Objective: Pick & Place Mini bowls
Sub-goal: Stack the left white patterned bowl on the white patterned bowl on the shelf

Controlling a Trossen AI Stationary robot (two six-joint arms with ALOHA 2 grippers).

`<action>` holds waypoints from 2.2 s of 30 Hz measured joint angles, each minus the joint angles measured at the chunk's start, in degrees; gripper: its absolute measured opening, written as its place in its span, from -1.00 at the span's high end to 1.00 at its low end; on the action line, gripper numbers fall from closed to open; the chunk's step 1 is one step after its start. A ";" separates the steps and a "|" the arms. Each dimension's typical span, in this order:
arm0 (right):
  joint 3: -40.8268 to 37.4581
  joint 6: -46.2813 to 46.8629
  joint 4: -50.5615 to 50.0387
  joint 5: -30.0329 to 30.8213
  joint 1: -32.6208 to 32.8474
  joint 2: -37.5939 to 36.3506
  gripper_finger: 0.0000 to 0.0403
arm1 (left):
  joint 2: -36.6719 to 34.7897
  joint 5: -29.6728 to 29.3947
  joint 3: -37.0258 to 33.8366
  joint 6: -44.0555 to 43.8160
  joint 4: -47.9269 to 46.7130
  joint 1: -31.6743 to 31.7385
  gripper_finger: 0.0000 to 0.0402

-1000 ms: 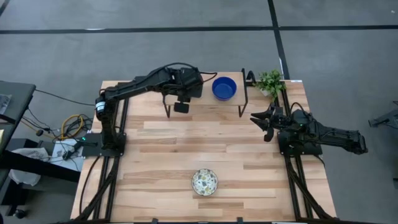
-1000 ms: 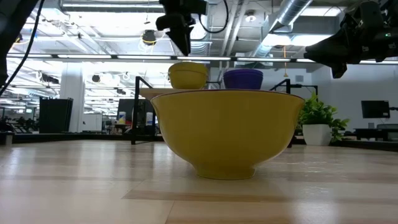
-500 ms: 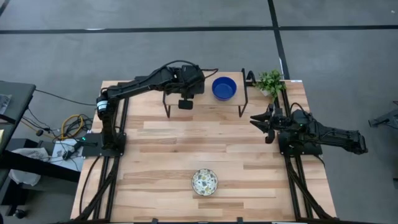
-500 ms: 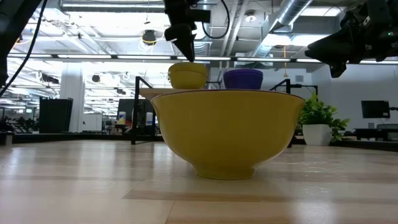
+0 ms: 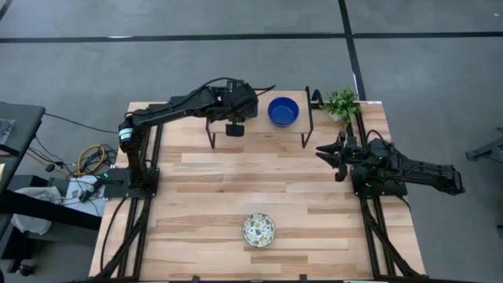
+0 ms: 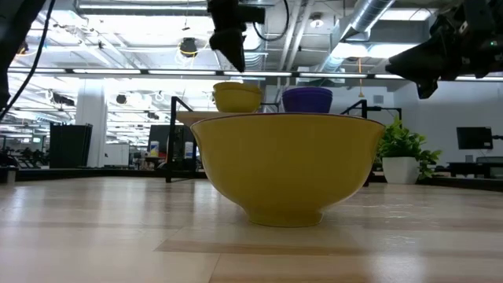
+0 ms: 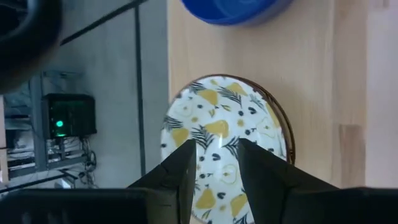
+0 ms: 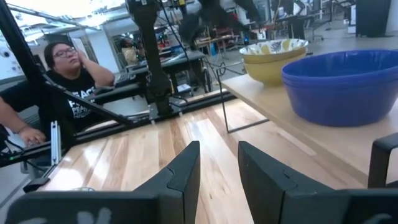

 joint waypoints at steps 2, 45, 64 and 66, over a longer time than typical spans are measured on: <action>0.01 0.03 -0.81 -0.02 0.00 0.00 0.52 | -1.06 0.01 0.03 -1.36 0.05 -0.03 0.41; 0.01 0.05 -1.12 -0.20 0.00 0.00 0.52 | -5.55 16.43 -4.54 -15.20 -3.92 10.22 0.41; 0.01 0.07 -1.14 -0.20 0.01 0.00 0.52 | -5.52 19.20 -4.51 -17.80 -3.94 11.01 0.41; 0.01 0.07 -1.14 -0.20 0.01 0.00 0.52 | -5.52 19.22 -4.51 -17.97 -3.95 11.01 0.41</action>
